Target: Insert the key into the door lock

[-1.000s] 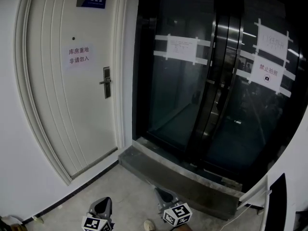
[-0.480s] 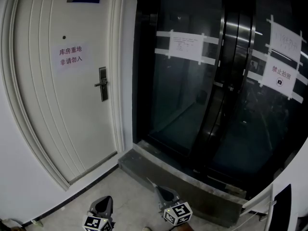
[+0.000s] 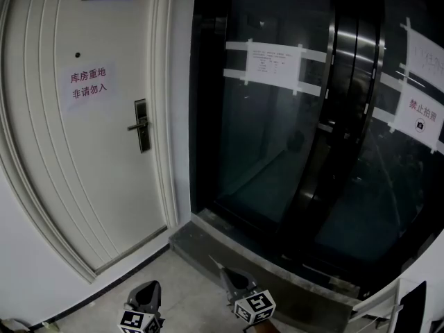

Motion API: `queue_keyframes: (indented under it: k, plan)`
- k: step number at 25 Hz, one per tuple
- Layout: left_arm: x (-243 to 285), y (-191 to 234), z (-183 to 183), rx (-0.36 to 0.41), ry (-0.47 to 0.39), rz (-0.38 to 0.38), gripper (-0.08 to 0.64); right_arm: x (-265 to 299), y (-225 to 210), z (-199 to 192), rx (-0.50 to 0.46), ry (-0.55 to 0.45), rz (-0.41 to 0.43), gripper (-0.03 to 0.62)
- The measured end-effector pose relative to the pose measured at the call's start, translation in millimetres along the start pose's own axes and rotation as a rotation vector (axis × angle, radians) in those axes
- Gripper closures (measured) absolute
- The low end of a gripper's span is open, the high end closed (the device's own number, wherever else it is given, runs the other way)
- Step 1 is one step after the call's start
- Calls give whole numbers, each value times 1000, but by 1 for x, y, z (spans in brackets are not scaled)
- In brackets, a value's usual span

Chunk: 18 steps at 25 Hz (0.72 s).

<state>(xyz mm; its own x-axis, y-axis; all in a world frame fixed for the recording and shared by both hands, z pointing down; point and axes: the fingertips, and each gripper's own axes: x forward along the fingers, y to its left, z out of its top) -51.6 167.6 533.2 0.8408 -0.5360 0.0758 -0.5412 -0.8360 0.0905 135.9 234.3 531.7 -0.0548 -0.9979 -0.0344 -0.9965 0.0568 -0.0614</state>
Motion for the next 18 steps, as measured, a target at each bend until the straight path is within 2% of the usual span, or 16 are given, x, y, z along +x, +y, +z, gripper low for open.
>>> queue_keyframes:
  k: [10, 18]
  plan:
    - [53, 24, 1, -2, 19, 20, 558, 47, -37, -7, 20, 9, 16, 581]
    - [100, 71, -1, -12, 32, 26, 558, 109, -57, -22, 24, 27, 20, 581]
